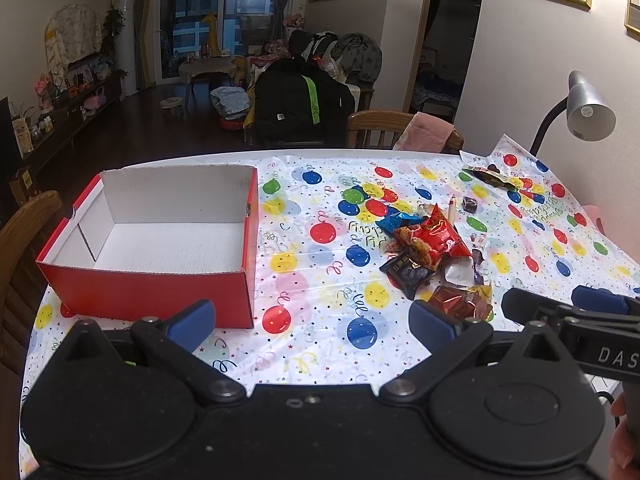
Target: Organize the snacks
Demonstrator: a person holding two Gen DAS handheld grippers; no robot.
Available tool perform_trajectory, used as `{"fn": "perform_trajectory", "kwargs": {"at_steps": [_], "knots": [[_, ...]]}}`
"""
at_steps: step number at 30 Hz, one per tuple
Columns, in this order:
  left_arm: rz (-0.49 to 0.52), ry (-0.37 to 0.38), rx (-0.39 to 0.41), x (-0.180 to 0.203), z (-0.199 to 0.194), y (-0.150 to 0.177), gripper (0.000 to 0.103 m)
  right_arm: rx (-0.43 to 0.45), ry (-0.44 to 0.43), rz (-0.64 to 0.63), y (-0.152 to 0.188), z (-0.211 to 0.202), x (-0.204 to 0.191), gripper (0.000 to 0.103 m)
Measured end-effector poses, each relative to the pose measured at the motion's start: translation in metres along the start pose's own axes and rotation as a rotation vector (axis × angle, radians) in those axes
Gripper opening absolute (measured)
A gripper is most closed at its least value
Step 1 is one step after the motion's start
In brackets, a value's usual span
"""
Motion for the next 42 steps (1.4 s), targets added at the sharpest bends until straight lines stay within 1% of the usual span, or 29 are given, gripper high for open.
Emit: {"fn": "perform_trajectory", "kwargs": {"at_steps": [18, 21, 26, 31, 35, 37, 39, 42], "knots": [[0.004, 0.005, -0.005, 0.004, 0.002, -0.001, 0.103, 0.002, -0.008, 0.004, -0.001, 0.003, 0.004, 0.103], [0.007, 0.025, -0.011, 0.011, 0.008, -0.005, 0.103, 0.001, -0.011, 0.005, -0.002, 0.006, 0.009, 0.103], [0.023, 0.036, -0.028, 0.022, 0.026, -0.010, 0.103, -0.004, 0.002, 0.007, -0.009, 0.021, 0.026, 0.103], [0.045, 0.045, -0.043, 0.035, 0.056, -0.017, 0.103, -0.004, 0.035, -0.030, -0.013, 0.048, 0.056, 0.103], [0.055, 0.070, -0.040, 0.049, 0.081, -0.025, 0.103, -0.055, 0.028, -0.045, -0.008, 0.077, 0.078, 0.103], [0.062, 0.072, -0.035, 0.057, 0.094, -0.029, 0.103, -0.074, 0.011, -0.059, -0.006, 0.090, 0.086, 0.102], [0.062, 0.084, -0.041, 0.067, 0.108, -0.035, 0.102, -0.083, 0.004, -0.087, -0.005, 0.101, 0.091, 0.102], [0.083, 0.094, -0.042, 0.083, 0.130, -0.045, 0.101, -0.094, -0.030, -0.137, -0.001, 0.114, 0.092, 0.102]]}}
Point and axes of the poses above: each gripper's, at about its wrist camera, not at the fingertips, and z roughly the way its jaws point, x to its right, y to its underside, the point moved 8 cm from there along z, roughly the way its jaws point, and after that the axes turned 9 degrees about y, right-handed, at the moved point
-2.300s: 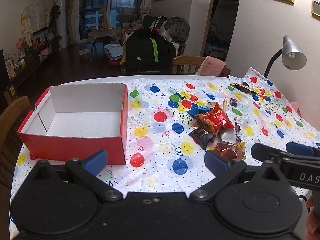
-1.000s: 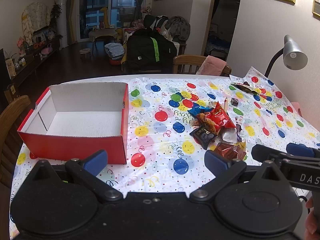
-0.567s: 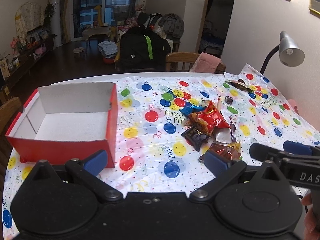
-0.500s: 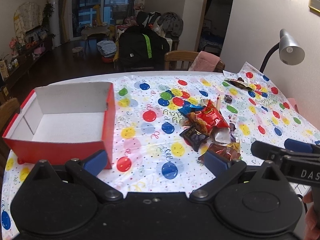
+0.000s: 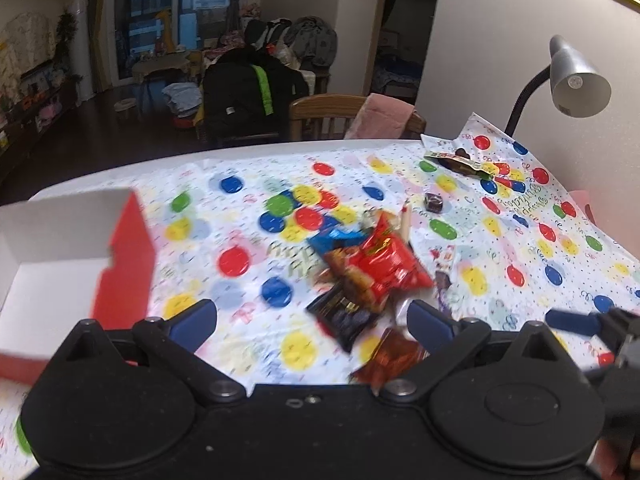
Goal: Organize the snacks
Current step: 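Grasp the red chip bag with the left tool while the right tool grasps the brown Oreo packet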
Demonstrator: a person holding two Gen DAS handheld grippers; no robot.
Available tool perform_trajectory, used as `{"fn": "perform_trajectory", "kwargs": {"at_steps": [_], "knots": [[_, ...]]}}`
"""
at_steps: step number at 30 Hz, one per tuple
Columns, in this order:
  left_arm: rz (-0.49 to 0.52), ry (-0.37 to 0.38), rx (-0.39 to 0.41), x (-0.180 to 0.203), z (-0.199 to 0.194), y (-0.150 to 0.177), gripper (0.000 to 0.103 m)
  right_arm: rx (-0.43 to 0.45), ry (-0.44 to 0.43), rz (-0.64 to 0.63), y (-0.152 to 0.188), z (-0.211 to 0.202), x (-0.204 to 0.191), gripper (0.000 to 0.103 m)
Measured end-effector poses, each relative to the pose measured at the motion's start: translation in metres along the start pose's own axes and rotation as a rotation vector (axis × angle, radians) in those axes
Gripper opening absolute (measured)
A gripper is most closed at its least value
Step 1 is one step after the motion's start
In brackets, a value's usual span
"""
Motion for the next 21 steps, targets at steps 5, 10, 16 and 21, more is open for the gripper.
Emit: {"fn": "perform_trajectory", "kwargs": {"at_steps": [5, 10, 16, 21], "knots": [[-0.011, 0.034, -0.042, 0.009, 0.042, -0.014, 0.099, -0.047, -0.070, -0.099, 0.012, 0.022, -0.008, 0.098], [0.005, 0.041, -0.065, 0.018, 0.073, -0.020, 0.099, -0.068, -0.126, -0.182, 0.017, 0.045, -0.021, 0.093], [0.108, 0.088, -0.112, 0.038, 0.109, -0.024, 0.099, -0.096, -0.170, -0.260, 0.019, 0.068, -0.032, 0.083], [0.125, 0.140, -0.191, 0.048, 0.137, -0.023, 0.099, -0.103, -0.204, -0.299, 0.018, 0.075, -0.037, 0.083]]}}
Point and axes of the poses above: each gripper's, at about its wrist camera, not at the fingertips, and z roughly the way its jaws point, x to its right, y to its underside, the point moved 8 cm from there along z, roughly the way its jaws point, and after that the axes turned 9 degrees about y, right-handed, at the moved point
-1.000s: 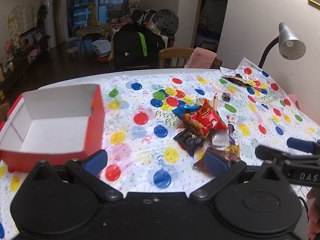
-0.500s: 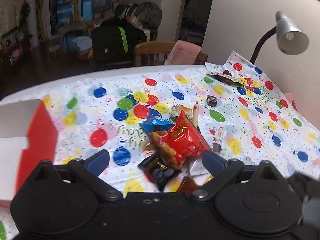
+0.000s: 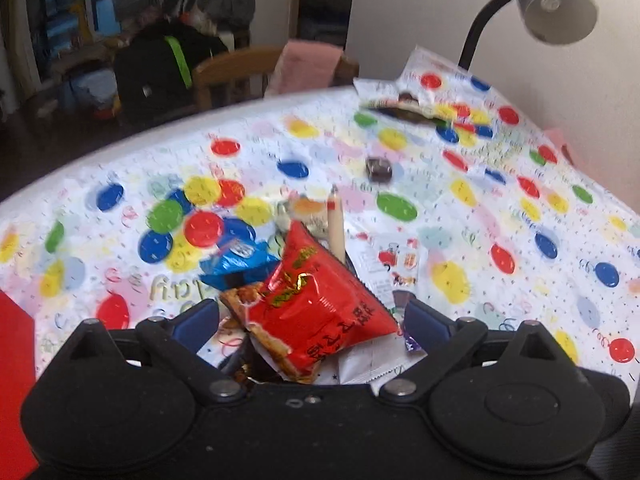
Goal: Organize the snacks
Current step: 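Grasp the red chip bag with the left tool while the right tool grasps the brown Oreo packet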
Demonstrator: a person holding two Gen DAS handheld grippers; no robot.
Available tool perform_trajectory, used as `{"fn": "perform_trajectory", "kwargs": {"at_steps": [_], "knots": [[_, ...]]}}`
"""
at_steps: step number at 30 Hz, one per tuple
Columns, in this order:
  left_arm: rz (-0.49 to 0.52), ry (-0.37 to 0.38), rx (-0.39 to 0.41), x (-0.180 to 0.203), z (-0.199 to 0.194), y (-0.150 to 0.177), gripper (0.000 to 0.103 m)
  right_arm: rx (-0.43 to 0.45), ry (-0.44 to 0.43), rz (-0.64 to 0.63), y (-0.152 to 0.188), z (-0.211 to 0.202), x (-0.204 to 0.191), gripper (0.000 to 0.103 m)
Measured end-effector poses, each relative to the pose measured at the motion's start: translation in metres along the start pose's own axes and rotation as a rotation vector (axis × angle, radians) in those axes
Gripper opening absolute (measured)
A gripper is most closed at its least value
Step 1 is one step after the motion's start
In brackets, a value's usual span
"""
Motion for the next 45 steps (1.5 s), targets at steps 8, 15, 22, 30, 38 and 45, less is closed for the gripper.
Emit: {"fn": "perform_trajectory", "kwargs": {"at_steps": [8, 15, 22, 30, 38, 45], "knots": [[-0.317, 0.006, -0.077, -0.038, 0.027, 0.003, 0.099, -0.003, -0.025, -0.062, 0.002, 0.007, -0.007, 0.083], [-0.489, 0.044, -0.119, -0.049, 0.045, 0.007, 0.093, -0.030, -0.035, -0.098, 0.008, 0.013, -0.009, 0.074], [-0.495, 0.027, -0.120, -0.045, 0.045, 0.004, 0.081, -0.033, -0.031, -0.128, 0.010, 0.012, -0.010, 0.063], [-0.547, 0.033, -0.090, -0.050, 0.036, 0.005, 0.066, -0.046, -0.026, -0.134, 0.006, 0.010, -0.009, 0.053], [-0.573, 0.027, -0.052, -0.054, 0.022, 0.008, 0.063, -0.043, -0.045, -0.064, 0.001, -0.001, -0.001, 0.049], [-0.602, 0.054, -0.008, -0.058, -0.012, 0.009, 0.063, -0.029, -0.052, -0.015, -0.007, -0.019, 0.007, 0.048]]}}
Point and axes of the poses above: each gripper's, at about its wrist camera, not at the fingertips, and z roughly the way its jaws point, x to its right, y to its underside, the point moved 8 cm from there along z, roughly the way its jaws point, and after that the axes turned 9 degrees about y, right-handed, at the moved point
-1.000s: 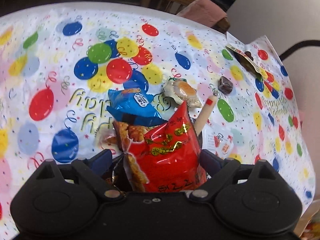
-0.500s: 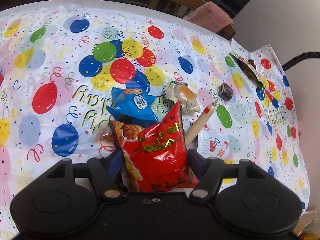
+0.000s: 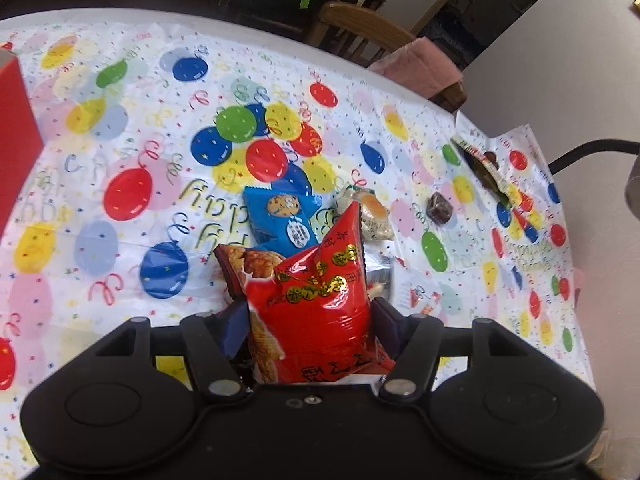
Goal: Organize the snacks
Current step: 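Grasp the red chip bag with the left tool while the right tool grasps the brown Oreo packet, then carry both packets into the red box and open both tools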
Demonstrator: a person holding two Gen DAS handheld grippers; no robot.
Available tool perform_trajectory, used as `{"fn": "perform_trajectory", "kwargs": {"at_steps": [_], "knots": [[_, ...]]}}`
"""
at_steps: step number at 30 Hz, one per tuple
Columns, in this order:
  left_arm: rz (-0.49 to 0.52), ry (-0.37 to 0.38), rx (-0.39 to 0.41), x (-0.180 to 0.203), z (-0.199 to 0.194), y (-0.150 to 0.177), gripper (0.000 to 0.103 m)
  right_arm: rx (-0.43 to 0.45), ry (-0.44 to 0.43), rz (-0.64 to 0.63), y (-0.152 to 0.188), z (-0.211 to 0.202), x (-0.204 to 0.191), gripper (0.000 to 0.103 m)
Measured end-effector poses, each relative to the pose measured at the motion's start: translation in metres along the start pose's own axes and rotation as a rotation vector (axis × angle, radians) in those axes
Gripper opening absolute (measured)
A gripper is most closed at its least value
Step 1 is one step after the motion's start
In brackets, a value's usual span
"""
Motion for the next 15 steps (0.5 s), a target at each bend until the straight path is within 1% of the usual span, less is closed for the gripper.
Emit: {"fn": "perform_trajectory", "kwargs": {"at_steps": [2, 4, 9, 12, 15], "knots": [[-0.004, 0.002, 0.011, -0.002, -0.012, -0.001, 0.063, 0.009, 0.005, 0.014, -0.003, -0.005, 0.001, 0.048], [-0.005, 0.020, 0.022, -0.004, -0.024, 0.000, 0.063, 0.017, 0.003, 0.028, -0.007, -0.011, 0.000, 0.048], [-0.004, 0.068, 0.041, -0.013, -0.054, -0.003, 0.063, 0.038, 0.038, 0.045, -0.017, -0.025, -0.005, 0.048], [0.019, 0.084, 0.045, -0.020, -0.072, -0.005, 0.063, 0.039, 0.058, 0.073, -0.024, -0.033, -0.011, 0.048], [0.046, 0.079, 0.044, -0.033, -0.094, -0.007, 0.063, 0.054, 0.077, 0.085, -0.035, -0.040, -0.020, 0.048]]}}
Point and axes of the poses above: each gripper's, at about its wrist camera, not at the fingertips, and z roughly the way its jaws point, x to its right, y to its underside, the point moved 8 cm from there along z, roughly the way its jaws point, and after that the axes turned 9 degrees about y, right-handed, at the moved point
